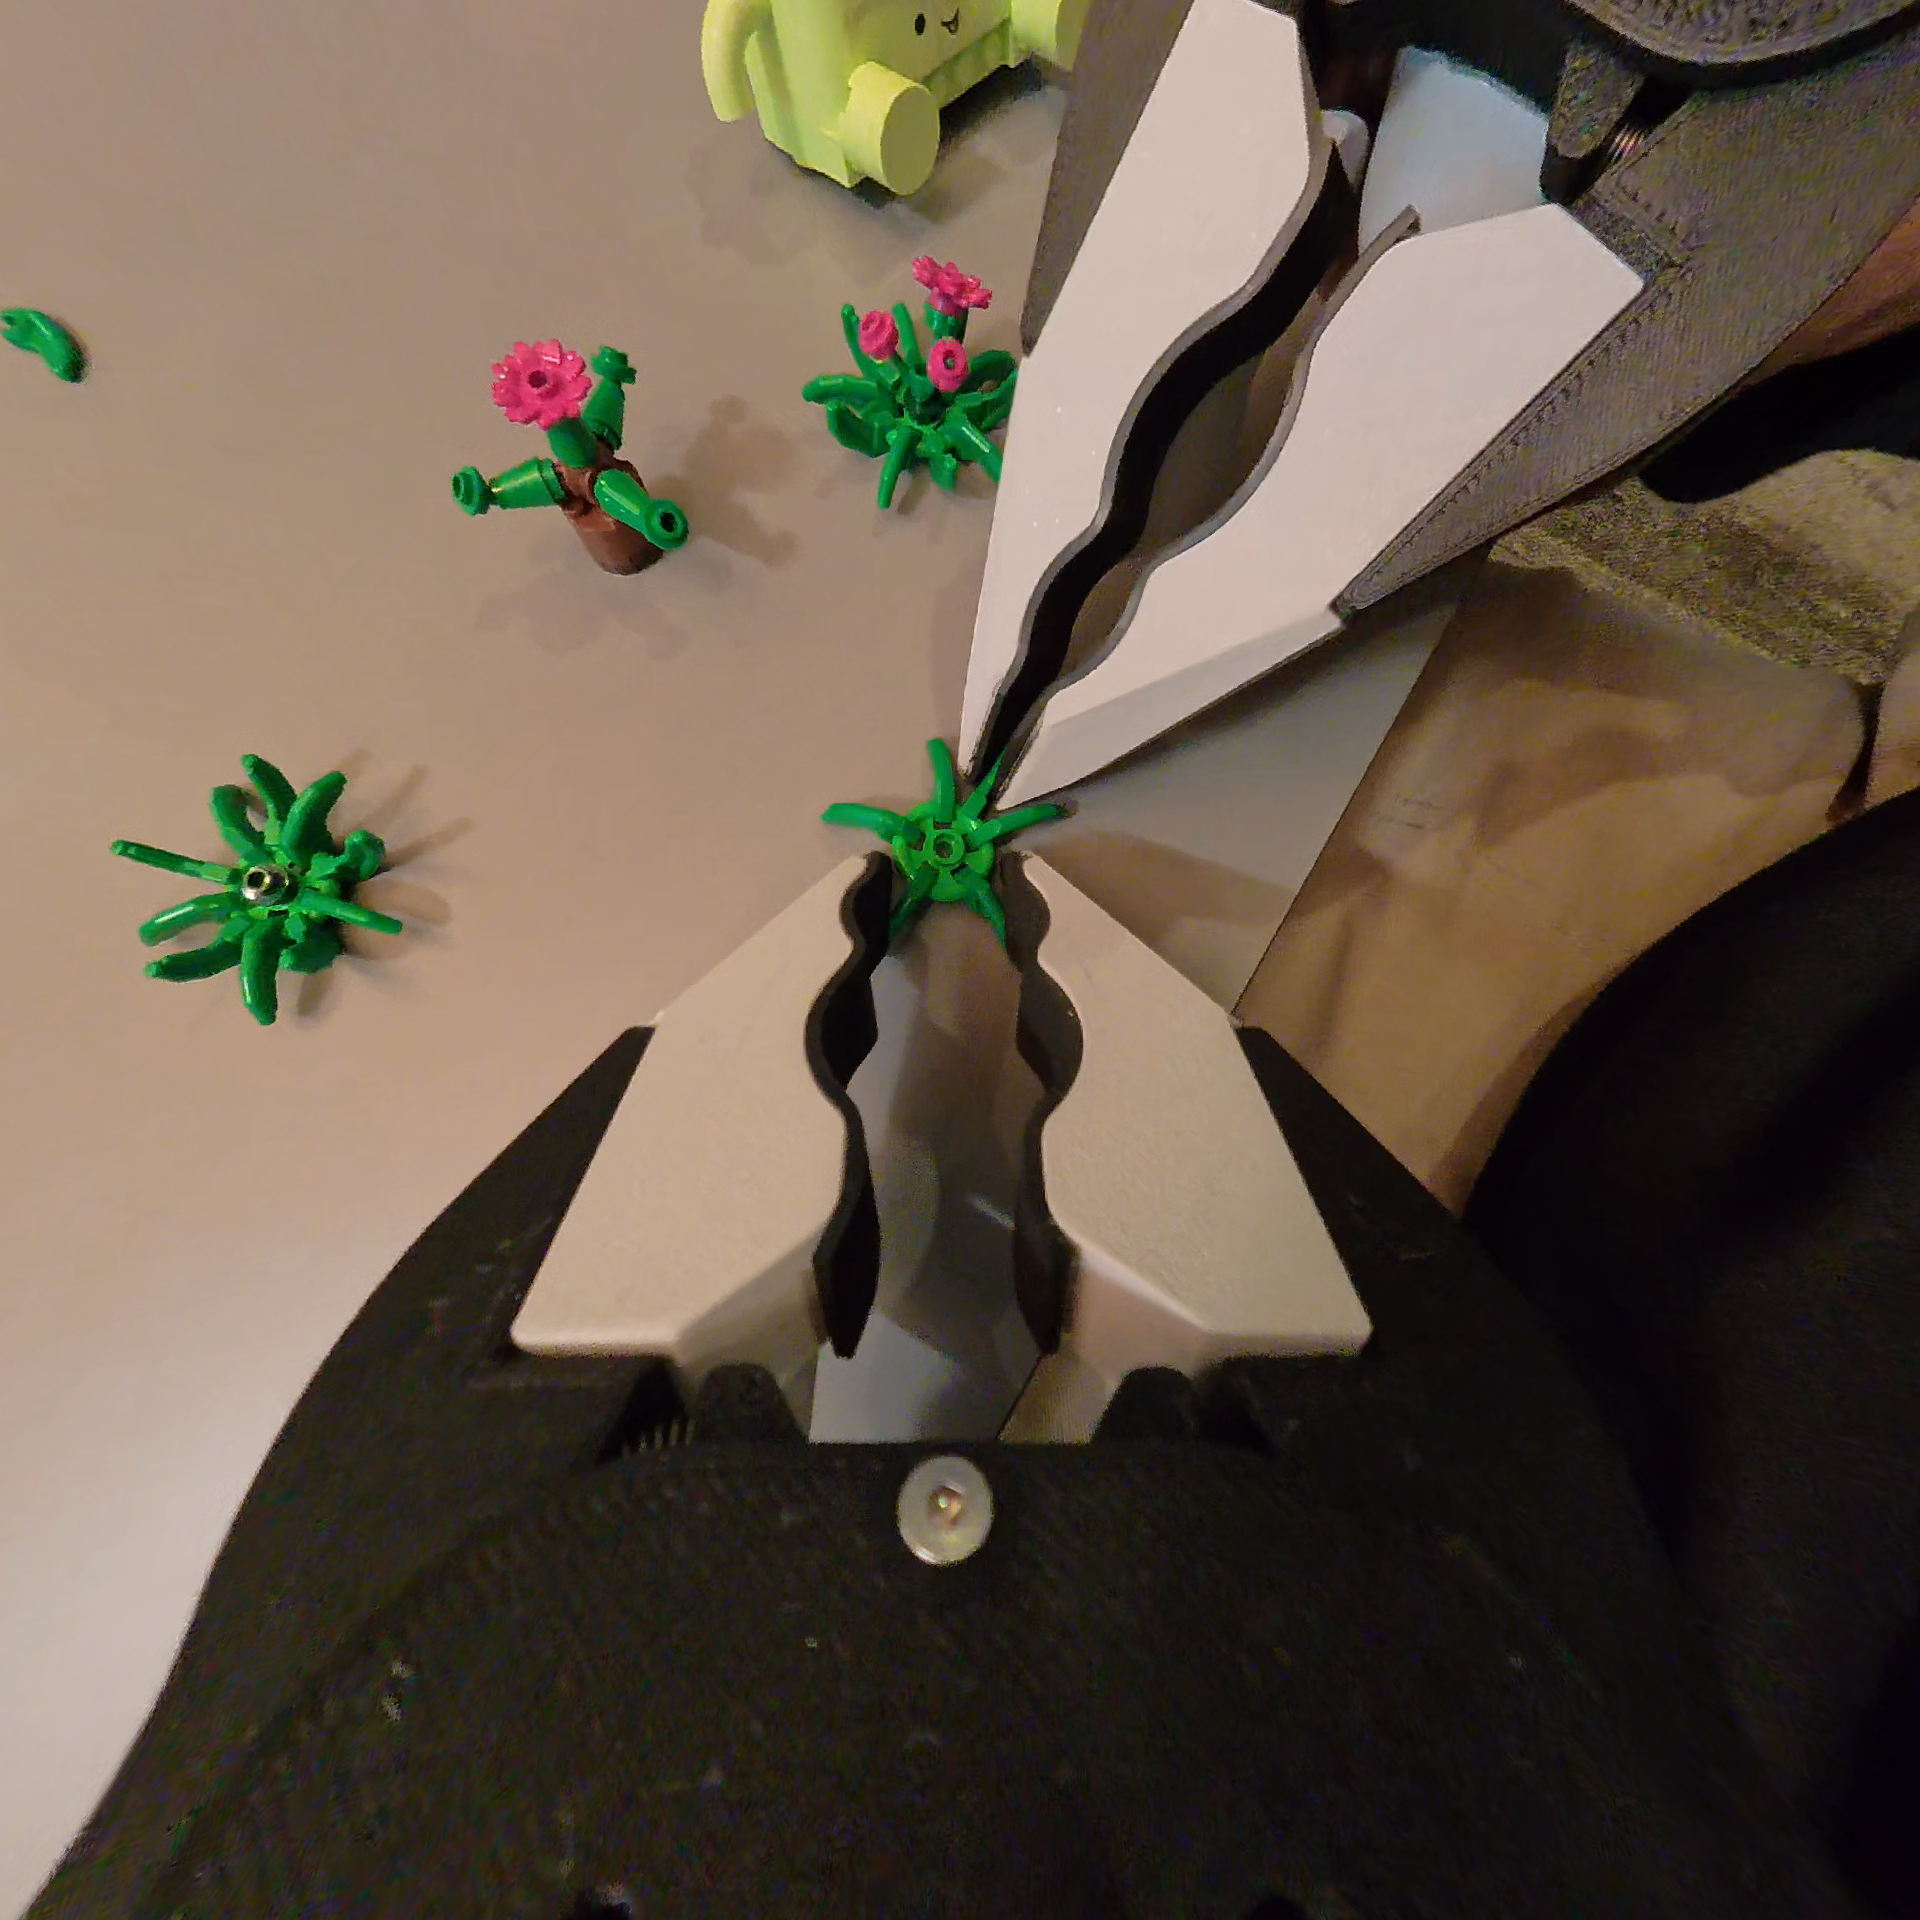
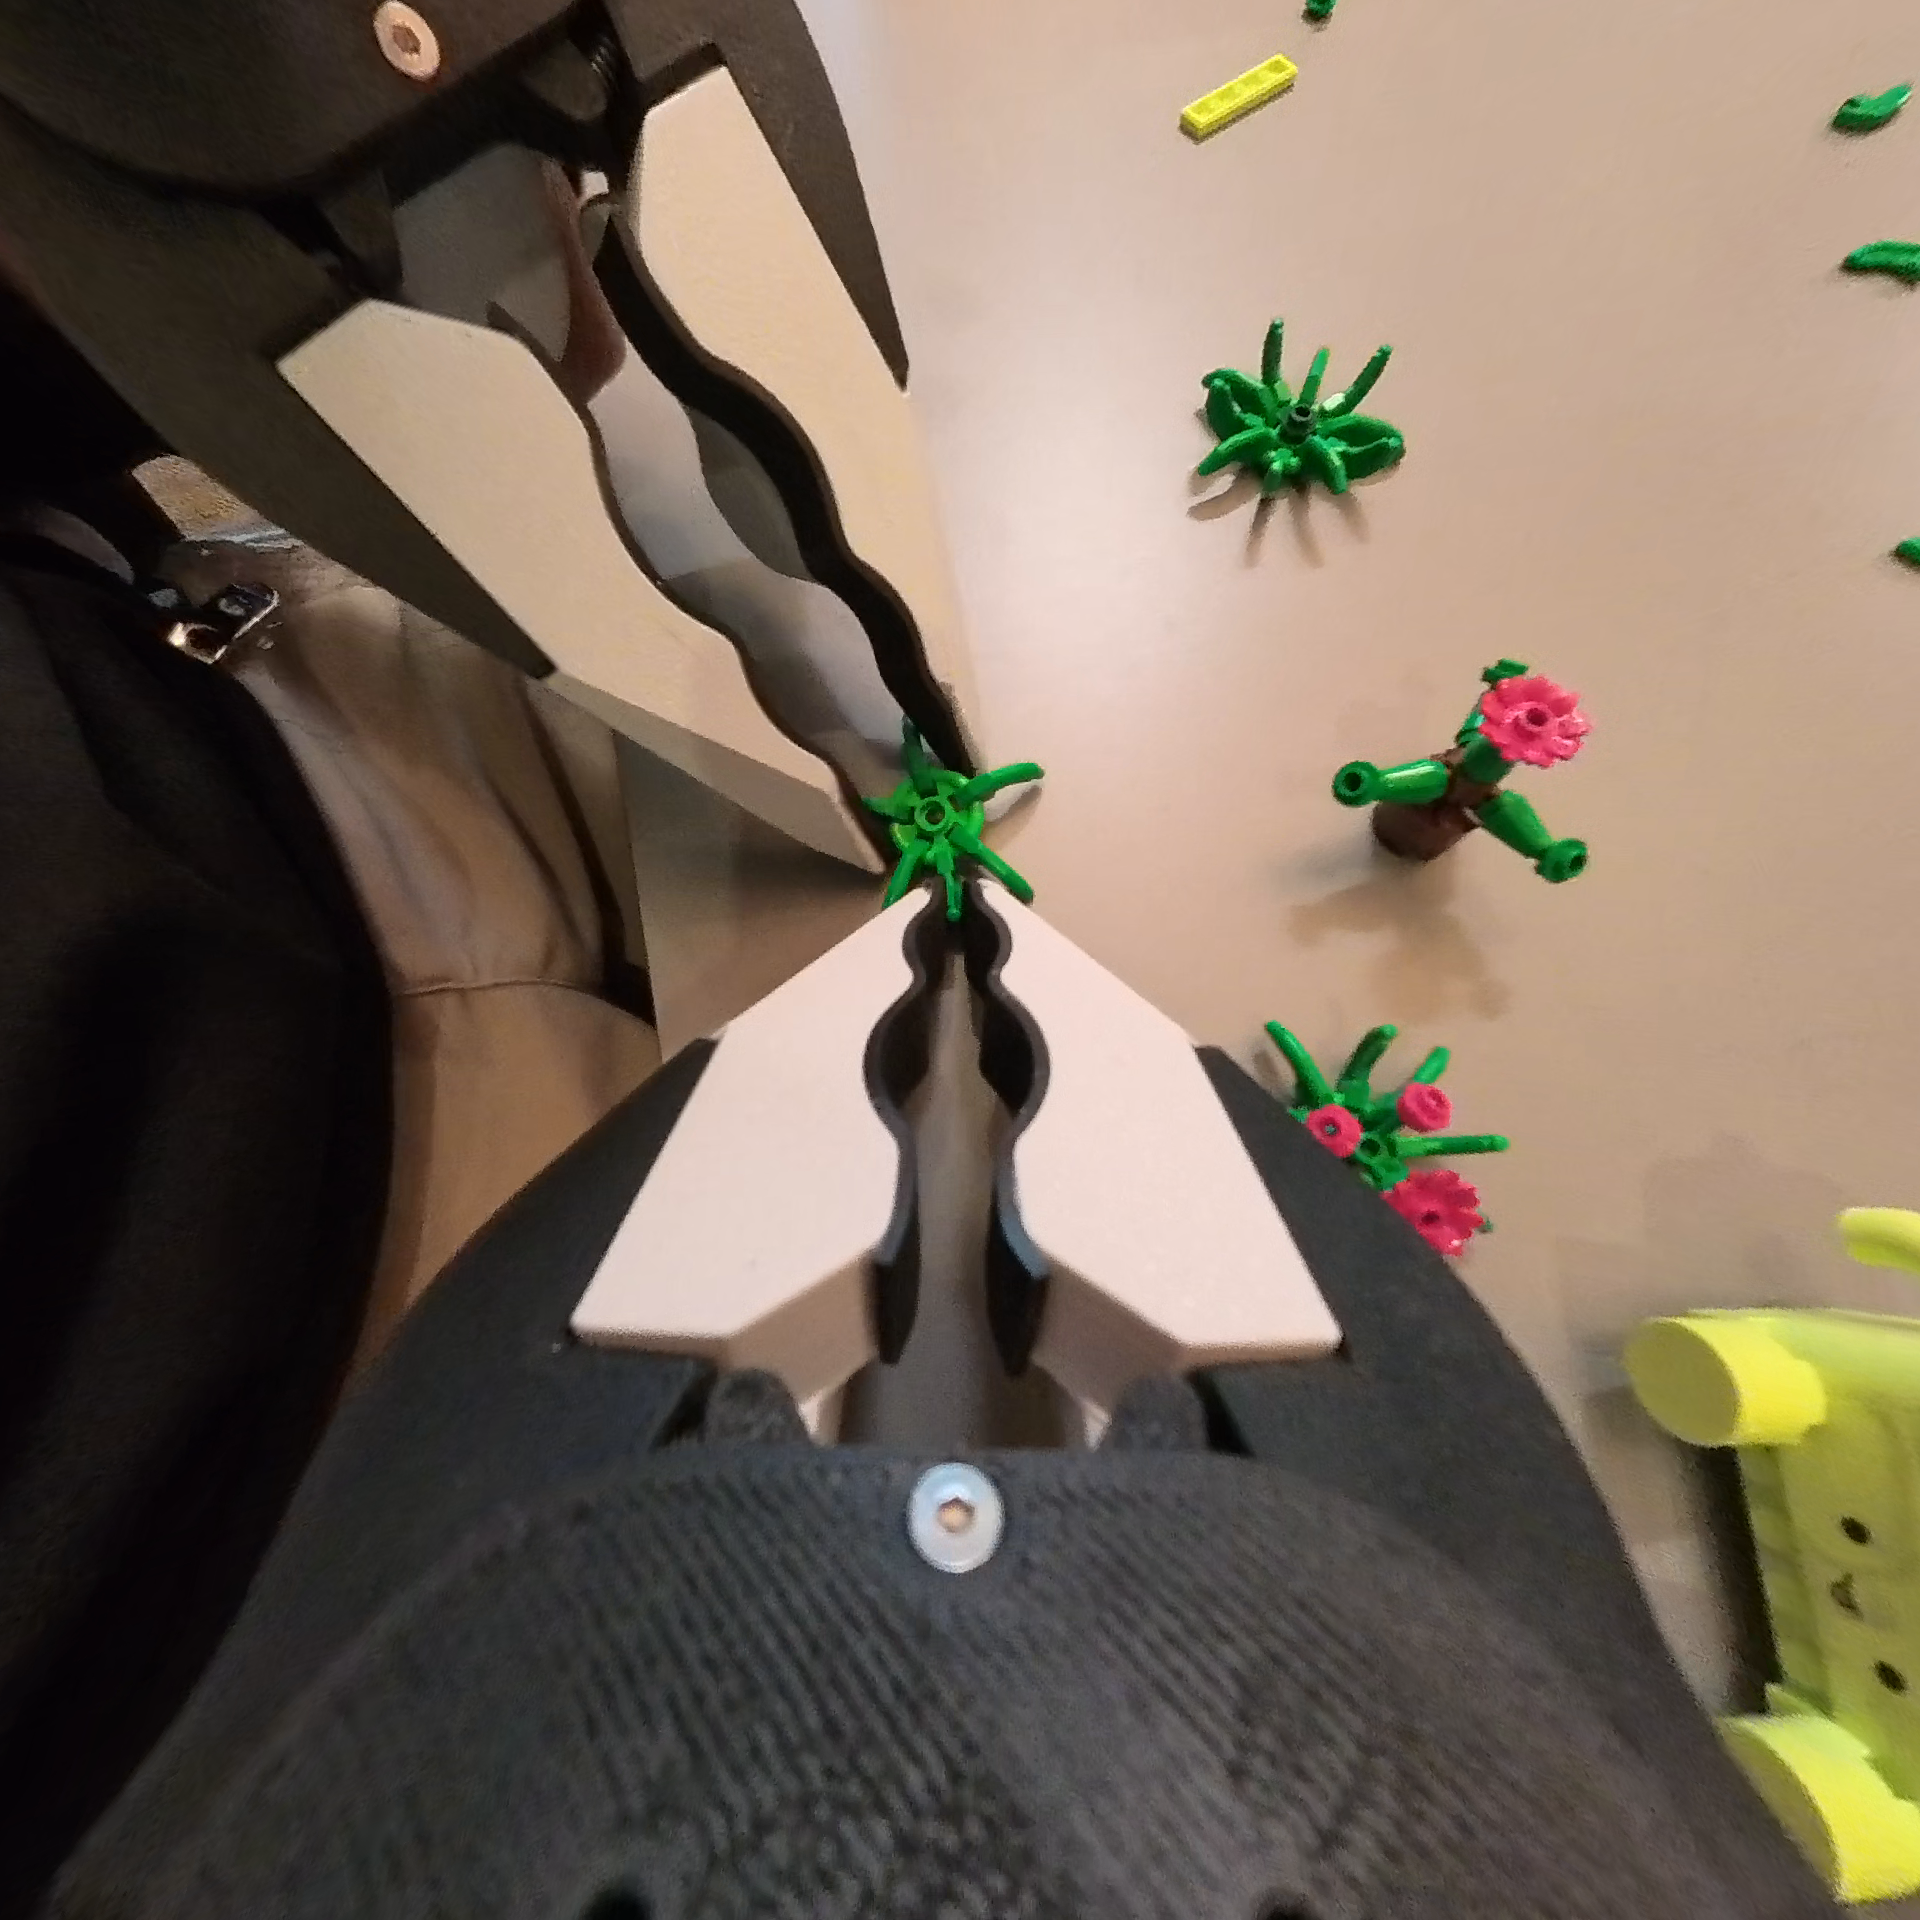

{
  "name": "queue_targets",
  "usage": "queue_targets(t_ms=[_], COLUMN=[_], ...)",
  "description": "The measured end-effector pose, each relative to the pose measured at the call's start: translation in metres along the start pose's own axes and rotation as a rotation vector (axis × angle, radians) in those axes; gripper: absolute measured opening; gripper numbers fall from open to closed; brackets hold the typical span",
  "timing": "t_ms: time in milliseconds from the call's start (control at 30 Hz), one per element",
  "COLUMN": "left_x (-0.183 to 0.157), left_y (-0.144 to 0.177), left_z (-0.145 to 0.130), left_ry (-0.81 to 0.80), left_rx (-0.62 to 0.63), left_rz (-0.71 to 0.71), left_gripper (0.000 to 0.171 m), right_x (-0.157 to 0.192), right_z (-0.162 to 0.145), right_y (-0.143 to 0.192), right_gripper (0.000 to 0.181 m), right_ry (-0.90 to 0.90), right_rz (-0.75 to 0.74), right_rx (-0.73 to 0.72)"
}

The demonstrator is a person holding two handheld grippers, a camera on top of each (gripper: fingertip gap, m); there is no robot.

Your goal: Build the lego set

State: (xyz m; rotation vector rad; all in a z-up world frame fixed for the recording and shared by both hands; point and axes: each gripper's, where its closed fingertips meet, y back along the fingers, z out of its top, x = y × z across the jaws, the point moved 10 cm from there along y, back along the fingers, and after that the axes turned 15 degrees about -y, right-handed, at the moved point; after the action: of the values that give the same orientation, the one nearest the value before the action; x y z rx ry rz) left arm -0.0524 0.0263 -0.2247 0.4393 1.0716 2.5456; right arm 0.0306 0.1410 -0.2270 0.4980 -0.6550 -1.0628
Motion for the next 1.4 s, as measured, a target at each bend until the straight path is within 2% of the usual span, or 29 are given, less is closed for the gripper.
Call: queue_targets(t_ms=[267, 367, 567, 867, 1100, 1400], left_x=[0.0, 0.0, 0.0, 0.0, 0.001, 0.001], left_y=[-0.001, -0.001, -0.001, -0.001, -0.001, 0.0], left_z=[0.0, 0.0, 0.0, 0.0, -0.001, -0.002], left_ry=[-0.017, -0.02, -0.024, -0.019, 0.006, 0.013], left_rx=[-0.001, -0.001, -0.002, -0.001, -0.005, -0.022], left_rz=[0.011, 0.015, 0.019, 0.024, 0.013, -0.011], left_gripper=[0.021, 0.021, 0.021, 0.021, 0.02, 0.022], right_x=[0.002, 0.001, 0.012, 0.019, 0.018, 0.022], right_z=[-0.002, -0.003, -0.003, -0.002, -0.003, -0.004], right_y=[0.003, 0.012, 0.019, 0.001, 0.001, 0.001], right_gripper=[0.001, 0.007, 0.006, 0.001, 0.0, 0.0], right_ry=[0.03, 0.018, 0.023, 0.039, -0.02, 0.006], right_rz=[-0.007, -0.02, -0.013, -0.077, -0.078, -0.11], right_rx=[-0.017, -0.08, -0.173, -0.069, -0.063, -0.075])
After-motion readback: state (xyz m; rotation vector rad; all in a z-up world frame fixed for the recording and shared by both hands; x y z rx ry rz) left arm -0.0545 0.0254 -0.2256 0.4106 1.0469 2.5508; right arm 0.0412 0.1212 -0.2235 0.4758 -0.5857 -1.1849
